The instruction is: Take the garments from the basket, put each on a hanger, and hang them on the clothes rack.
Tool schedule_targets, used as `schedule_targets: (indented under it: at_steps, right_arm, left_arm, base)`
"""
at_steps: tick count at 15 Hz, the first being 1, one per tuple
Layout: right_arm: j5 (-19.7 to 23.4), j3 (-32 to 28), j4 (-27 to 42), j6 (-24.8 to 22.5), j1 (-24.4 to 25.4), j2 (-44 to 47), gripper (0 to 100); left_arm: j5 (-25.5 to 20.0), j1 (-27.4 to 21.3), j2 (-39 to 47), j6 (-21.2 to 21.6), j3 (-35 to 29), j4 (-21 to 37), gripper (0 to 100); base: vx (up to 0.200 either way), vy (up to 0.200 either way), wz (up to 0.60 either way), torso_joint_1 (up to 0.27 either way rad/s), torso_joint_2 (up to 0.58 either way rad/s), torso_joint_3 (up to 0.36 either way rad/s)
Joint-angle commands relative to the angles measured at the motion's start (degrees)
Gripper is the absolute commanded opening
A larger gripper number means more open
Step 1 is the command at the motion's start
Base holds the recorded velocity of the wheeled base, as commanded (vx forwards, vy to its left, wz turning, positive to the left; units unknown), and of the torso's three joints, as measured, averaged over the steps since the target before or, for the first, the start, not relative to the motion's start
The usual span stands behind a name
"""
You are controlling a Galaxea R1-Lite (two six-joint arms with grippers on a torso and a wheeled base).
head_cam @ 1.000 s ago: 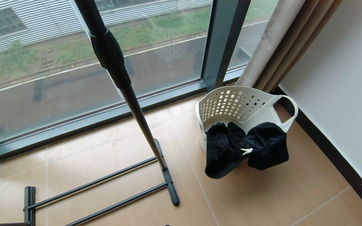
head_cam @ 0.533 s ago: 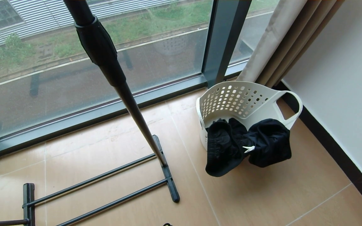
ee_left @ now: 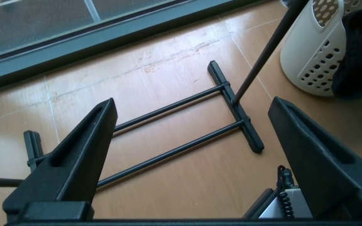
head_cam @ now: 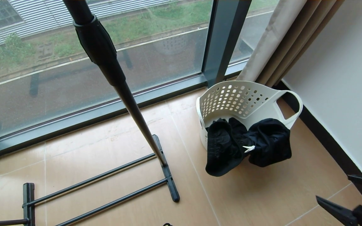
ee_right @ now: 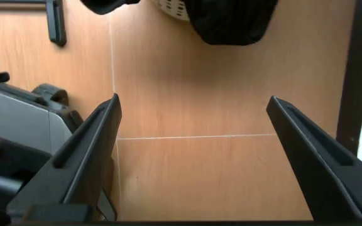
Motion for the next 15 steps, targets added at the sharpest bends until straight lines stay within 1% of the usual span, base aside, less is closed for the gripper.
schedule_targets:
  at_steps: [1, 2, 3, 5, 6, 9, 10, 11, 13, 15]
  right_arm:
    - [-6.1, -18.6, -0.8, -5.5, 10.4, 28.8, 100]
    - [-7.8, -22.4, -0.7, -7.1, 11.4, 32.9, 100]
    - [-8.9, -27.7, -0.5, -9.2, 12.0, 37.3, 100]
    - [-9.0, -39.2, 1.7, -11.9, 12.4, 45.1, 100]
    - [-9.0, -45.9, 4.0, -13.2, 12.4, 48.8, 100]
    - [-10.5, -59.7, 10.5, -13.9, 12.3, 55.0, 100]
    - [-10.8, -60.7, 11.1, -14.4, 12.3, 55.6, 100]
    - [-12.1, -63.6, 12.0, -16.3, 12.3, 58.1, 100]
    - [-13.4, -65.8, 12.1, -16.4, 12.3, 60.9, 100]
    - [-13.6, -68.2, 12.0, -16.4, 12.2, 64.4, 100]
  left_arm:
    - [0.0, 0.0, 0.1, 0.0, 0.0, 0.0, 100]
    - [0.0, 0.0, 0.1, 0.0, 0.0, 0.0, 100]
    - [0.0, 0.0, 0.1, 0.0, 0.0, 0.0, 100]
    - [0.0, 0.0, 0.1, 0.0, 0.0, 0.0, 100]
    - [0.0, 0.0, 0.1, 0.0, 0.0, 0.0, 100]
    - [0.0, 0.0, 0.1, -0.1, 0.0, 0.0, 100]
    - [0.0, 0.0, 0.1, -0.1, 0.0, 0.0, 100]
    - [0.0, 0.0, 0.1, -0.1, 0.0, 0.0, 100]
    - [0.0, 0.0, 0.1, -0.1, -0.1, 0.0, 100]
    - [0.0, 0.0, 0.1, -0.1, -0.1, 0.0, 100]
  base:
    - [0.0, 0.0, 0.0, 0.0, 0.0, 0.0]
    - [0.0, 0.0, 0.0, 0.0, 0.0, 0.0]
    - [0.0, 0.0, 0.0, 0.0, 0.0, 0.0]
    - [0.0, 0.0, 0.0, 0.0, 0.0, 0.0]
    - [0.0, 0.0, 0.0, 0.0, 0.0, 0.0]
    - [0.0, 0.0, 0.0, 0.0, 0.0, 0.0]
    - [0.0, 0.0, 0.0, 0.0, 0.0, 0.0]
    - [0.0, 0.0, 0.0, 0.0, 0.0, 0.0]
    - [0.0, 0.0, 0.0, 0.0, 0.0, 0.0]
    - [0.0, 0.0, 0.0, 0.0, 0.0, 0.0]
